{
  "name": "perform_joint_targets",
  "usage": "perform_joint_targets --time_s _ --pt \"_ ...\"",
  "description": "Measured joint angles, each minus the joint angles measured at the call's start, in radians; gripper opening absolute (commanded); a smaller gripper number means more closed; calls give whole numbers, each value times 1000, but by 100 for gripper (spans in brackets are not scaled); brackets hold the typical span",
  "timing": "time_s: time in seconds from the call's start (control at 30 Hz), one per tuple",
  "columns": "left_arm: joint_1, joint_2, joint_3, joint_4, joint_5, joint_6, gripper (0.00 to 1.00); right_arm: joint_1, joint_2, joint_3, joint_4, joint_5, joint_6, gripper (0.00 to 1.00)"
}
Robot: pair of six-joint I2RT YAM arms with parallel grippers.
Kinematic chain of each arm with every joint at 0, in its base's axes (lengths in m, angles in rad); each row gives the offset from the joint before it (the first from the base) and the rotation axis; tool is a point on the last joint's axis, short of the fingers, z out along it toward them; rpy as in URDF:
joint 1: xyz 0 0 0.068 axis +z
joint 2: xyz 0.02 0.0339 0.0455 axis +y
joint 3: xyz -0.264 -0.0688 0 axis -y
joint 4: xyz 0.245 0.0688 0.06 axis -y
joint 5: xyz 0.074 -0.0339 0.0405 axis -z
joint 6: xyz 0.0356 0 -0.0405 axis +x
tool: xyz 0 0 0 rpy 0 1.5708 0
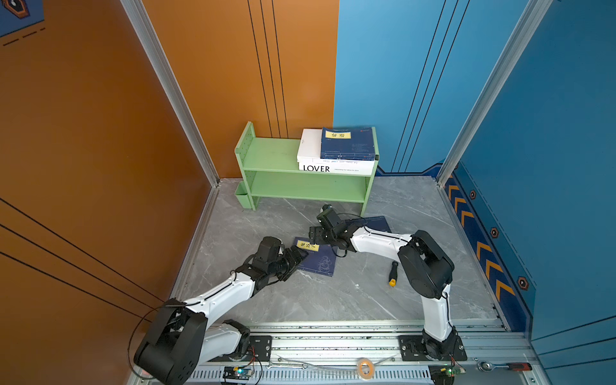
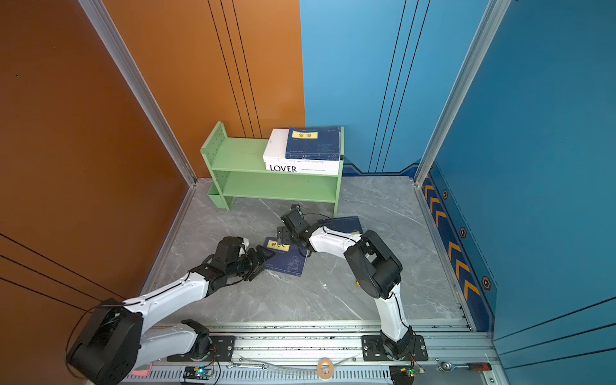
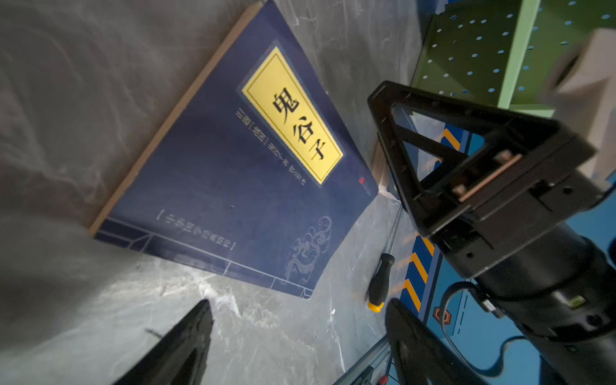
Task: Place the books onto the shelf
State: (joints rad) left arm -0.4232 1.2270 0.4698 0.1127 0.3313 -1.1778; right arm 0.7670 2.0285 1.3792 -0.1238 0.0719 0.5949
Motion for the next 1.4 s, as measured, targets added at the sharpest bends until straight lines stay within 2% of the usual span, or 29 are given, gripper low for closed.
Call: perform_joint_targets --time_s 0.23,0.3,0.5,0.7,1.1,1.23,1.4 --pt "1 60 -28 54 -32 -43 80 21 23 5 -28 -11 3 77" --pt "8 77 -37 66 -37 -51 80 33 25 8 -40 -12 0 72" --pt "60 137 -41 155 -28 -59 79 61 59 12 -60 2 -11 62" --pt "80 184 -38 239 -17 -54 77 93 59 8 -64 29 -11 60" --pt "97 192 -75 375 18 -26 71 107 62 3 -57 68 8 58" --pt "95 244 -84 571 71 -80 60 106 64 6 -47 56 13 58" --pt "95 309 -102 713 89 -146 56 106 66 8 -40 51 29 58"
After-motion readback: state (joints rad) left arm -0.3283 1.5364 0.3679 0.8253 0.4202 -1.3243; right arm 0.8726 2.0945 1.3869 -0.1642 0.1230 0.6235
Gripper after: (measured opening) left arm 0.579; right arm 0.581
